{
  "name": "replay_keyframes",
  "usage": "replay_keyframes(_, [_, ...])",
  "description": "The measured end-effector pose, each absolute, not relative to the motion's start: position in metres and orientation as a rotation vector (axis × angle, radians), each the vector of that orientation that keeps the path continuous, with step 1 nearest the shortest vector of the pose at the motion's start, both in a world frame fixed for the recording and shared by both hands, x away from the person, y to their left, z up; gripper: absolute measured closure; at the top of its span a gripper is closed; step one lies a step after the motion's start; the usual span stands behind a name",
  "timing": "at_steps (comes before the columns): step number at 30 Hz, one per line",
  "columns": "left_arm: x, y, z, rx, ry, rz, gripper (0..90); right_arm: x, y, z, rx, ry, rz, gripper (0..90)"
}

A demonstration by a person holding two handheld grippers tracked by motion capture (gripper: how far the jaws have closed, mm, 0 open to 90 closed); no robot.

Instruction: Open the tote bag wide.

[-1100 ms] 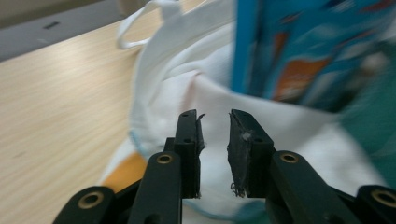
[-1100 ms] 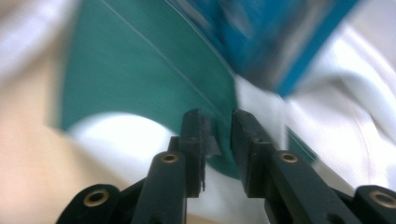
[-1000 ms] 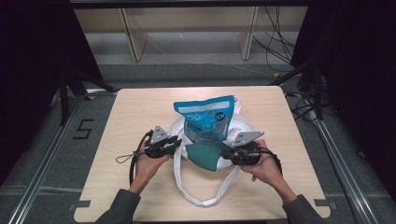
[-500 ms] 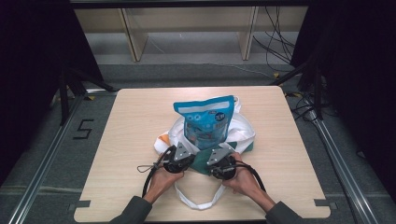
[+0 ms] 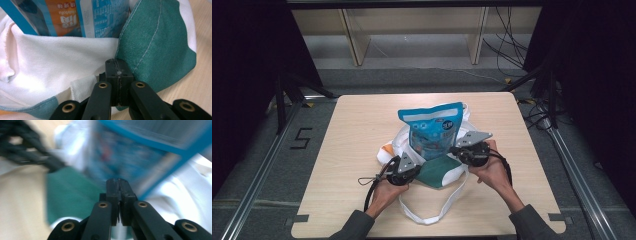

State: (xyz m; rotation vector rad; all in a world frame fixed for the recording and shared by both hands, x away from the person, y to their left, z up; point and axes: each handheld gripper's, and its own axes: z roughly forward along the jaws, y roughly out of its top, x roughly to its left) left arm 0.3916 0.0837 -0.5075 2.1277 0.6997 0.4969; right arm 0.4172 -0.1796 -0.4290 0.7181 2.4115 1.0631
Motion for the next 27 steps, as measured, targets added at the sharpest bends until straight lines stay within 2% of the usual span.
replay_keyframes(5, [0.389, 0.082, -0.505, 2.115, 0.705, 0.471, 89.1, 0.447, -0.188, -0.452, 0.880, 2.459, 1.003, 88.3])
replay_keyframes(12, [0.391, 0.083, -0.507, 2.103, 0.709, 0.478, 88.5, 0.430, -0.201, -0.463, 0.840, 2.573, 0.915, 90.0])
replay_keyframes(13, [0.392, 0.085, -0.505, 2.116, 0.690, 0.545, 88.2, 0.427, -0.204, -0.466, 0.856, 2.596, 0.933, 90.0])
replay_keyframes(14, [0.390, 0.083, -0.508, 2.089, 0.702, 0.467, 88.1, 0.426, -0.207, -0.468, 0.878, 2.618, 0.963, 90.0])
replay_keyframes(15, [0.389, 0.083, -0.508, 2.089, 0.698, 0.457, 88.1, 0.426, -0.209, -0.472, 0.910, 2.628, 0.965, 90.0])
replay_keyframes(16, [0.391, 0.083, -0.508, 2.110, 0.691, 0.493, 88.1, 0.427, -0.210, -0.478, 0.924, 2.634, 0.959, 90.0])
replay_keyframes(18, [0.394, 0.081, -0.514, 2.131, 0.728, 0.480, 88.3, 0.427, -0.205, -0.492, 0.948, 2.628, 0.954, 90.0])
replay_keyframes(25, [0.397, 0.080, -0.518, 2.136, 0.727, 0.484, 89.1, 0.430, -0.198, -0.495, 0.929, 2.604, 0.886, 90.0])
replay_keyframes(27, [0.402, 0.081, -0.521, 2.094, 0.743, 0.441, 89.1, 0.431, -0.198, -0.496, 0.913, 2.586, 0.892, 90.0])
